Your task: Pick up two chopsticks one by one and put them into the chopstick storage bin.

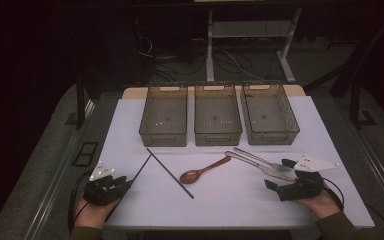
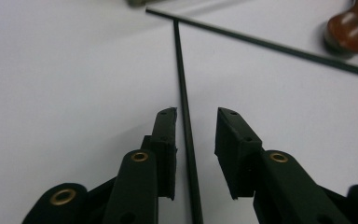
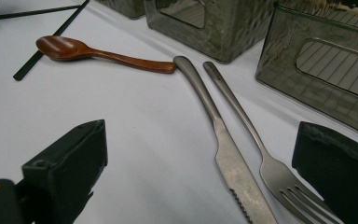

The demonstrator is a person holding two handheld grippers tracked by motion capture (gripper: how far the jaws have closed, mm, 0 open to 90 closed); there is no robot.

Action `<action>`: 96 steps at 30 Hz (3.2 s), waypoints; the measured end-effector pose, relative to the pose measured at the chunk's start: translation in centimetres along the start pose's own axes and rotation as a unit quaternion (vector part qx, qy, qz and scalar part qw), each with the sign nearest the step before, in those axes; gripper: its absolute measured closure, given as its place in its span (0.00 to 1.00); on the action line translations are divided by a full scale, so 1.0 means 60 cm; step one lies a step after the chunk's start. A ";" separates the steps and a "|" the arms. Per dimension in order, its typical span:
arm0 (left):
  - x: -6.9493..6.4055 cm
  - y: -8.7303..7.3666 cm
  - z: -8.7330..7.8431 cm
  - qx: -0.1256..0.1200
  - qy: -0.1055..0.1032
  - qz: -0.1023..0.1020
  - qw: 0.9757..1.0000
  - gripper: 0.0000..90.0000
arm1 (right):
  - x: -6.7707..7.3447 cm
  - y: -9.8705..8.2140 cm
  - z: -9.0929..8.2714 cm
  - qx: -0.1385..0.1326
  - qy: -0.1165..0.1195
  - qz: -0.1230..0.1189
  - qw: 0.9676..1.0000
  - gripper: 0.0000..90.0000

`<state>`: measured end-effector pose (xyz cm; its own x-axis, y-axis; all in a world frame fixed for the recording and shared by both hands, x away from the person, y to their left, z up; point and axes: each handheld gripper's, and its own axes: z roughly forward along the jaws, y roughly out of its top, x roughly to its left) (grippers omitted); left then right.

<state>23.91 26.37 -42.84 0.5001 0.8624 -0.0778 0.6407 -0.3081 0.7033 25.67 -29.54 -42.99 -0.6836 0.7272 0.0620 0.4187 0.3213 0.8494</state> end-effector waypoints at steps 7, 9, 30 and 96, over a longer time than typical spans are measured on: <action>0.000 -0.010 0.006 0.026 0.001 -0.003 1.000 0.82 | -0.001 0.000 0.000 0.000 0.000 0.000 1.000 0.03; 0.000 -0.011 0.010 0.034 0.001 0.002 0.999 0.84 | -0.001 0.000 0.000 0.000 0.001 0.002 1.000 0.03; 0.000 -0.008 -0.001 0.035 0.011 0.007 0.999 0.94 | -0.001 0.000 0.000 -0.002 -0.001 0.000 1.000 0.03; -0.033 0.141 0.014 -0.084 -0.060 0.059 0.993 0.94 | 0.004 -0.014 0.002 -0.017 0.029 0.019 0.999 0.03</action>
<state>28.82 21.72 -37.33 0.6381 0.7672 -0.0645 0.4727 -0.3242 0.8194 25.24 -29.56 -43.77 -0.7013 0.7020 0.1239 0.4256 0.2728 0.8628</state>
